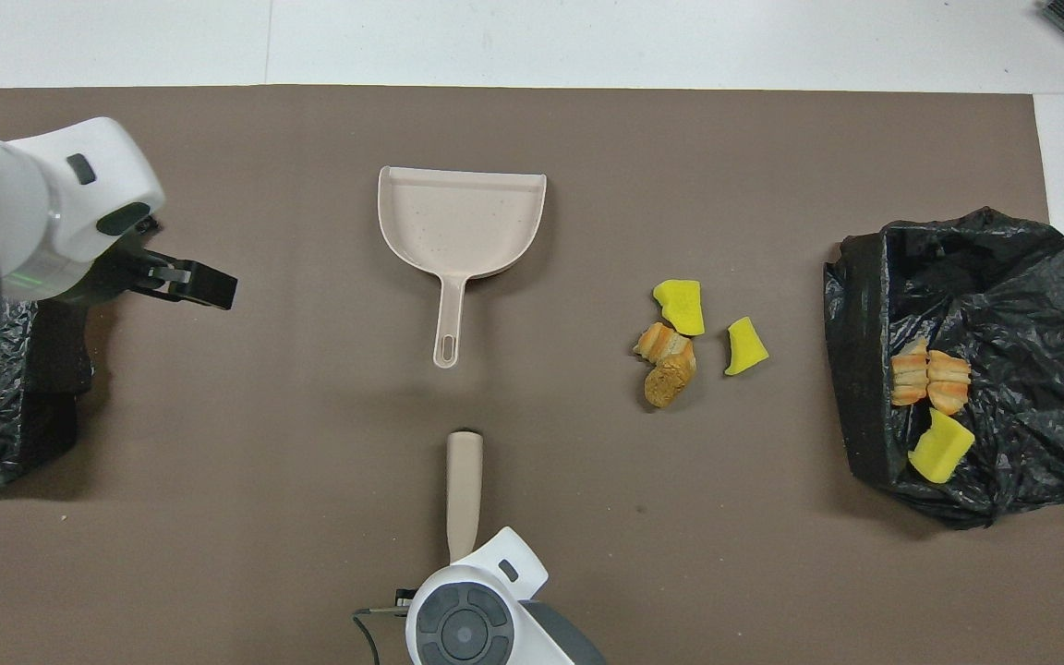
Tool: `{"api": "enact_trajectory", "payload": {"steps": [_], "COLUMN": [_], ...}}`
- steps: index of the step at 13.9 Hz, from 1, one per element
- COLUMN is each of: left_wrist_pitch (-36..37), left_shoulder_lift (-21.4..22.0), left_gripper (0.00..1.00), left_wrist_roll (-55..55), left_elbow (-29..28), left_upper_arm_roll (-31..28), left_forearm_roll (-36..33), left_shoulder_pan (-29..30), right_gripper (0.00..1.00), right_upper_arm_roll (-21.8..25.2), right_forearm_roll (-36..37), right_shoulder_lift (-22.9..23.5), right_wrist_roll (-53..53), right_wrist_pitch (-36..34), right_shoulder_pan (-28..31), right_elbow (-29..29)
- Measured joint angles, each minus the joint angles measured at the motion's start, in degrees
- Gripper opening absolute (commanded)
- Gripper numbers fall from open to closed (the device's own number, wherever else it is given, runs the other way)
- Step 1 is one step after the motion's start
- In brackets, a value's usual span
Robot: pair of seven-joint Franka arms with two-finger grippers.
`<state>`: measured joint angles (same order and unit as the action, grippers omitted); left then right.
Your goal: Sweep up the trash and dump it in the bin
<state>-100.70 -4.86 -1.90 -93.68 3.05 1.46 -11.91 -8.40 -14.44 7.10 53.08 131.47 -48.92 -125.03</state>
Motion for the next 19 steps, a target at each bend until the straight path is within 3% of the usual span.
{"api": "enact_trajectory", "payload": {"steps": [4,7,9,12,17,19], "left_wrist_pitch": [-6.0,-12.14,-15.46,-19.57,-21.55,-22.29], "left_shoulder_lift": [-5.51,-10.67,-13.66,-16.21,-16.29,-16.28], "left_gripper": [1.0,1.0,1.0,1.0,0.96,0.84], "left_wrist_roll": [5.82,11.83,14.83,18.47,21.49,21.9], "left_elbow": [-0.25,-0.45,-0.51,-1.21,-5.38,-6.35], "left_upper_arm_roll": [0.11,0.11,0.07,0.05,0.09,0.09], "left_forearm_roll": [0.05,0.05,0.05,0.05,0.05,0.05], "left_shoulder_pan": [-7.05,-11.91,-14.06,-15.31,-17.43,-17.89], "right_gripper": [0.0,0.0,0.0,0.0,0.0,0.0], "right_upper_arm_roll": [0.85,1.16,1.48,1.51,1.42,1.42], "right_forearm_roll": [0.32,0.54,0.57,0.57,3.12,3.46], "right_shoulder_lift": [-2.45,-9.63,-13.7,-13.57,-11.68,-11.68], "right_wrist_roll": [-1.72,-11.71,-20.37,-28.83,-34.07,-34.6], "right_wrist_pitch": [-8.01,-20.48,-25.0,-24.65,-23.28,-23.28], "right_shoulder_pan": [3.51,14.04,22.14,29.1,33.5,33.84], "right_elbow": [0.5,0.91,0.73,0.19,0.05,0.04]}}
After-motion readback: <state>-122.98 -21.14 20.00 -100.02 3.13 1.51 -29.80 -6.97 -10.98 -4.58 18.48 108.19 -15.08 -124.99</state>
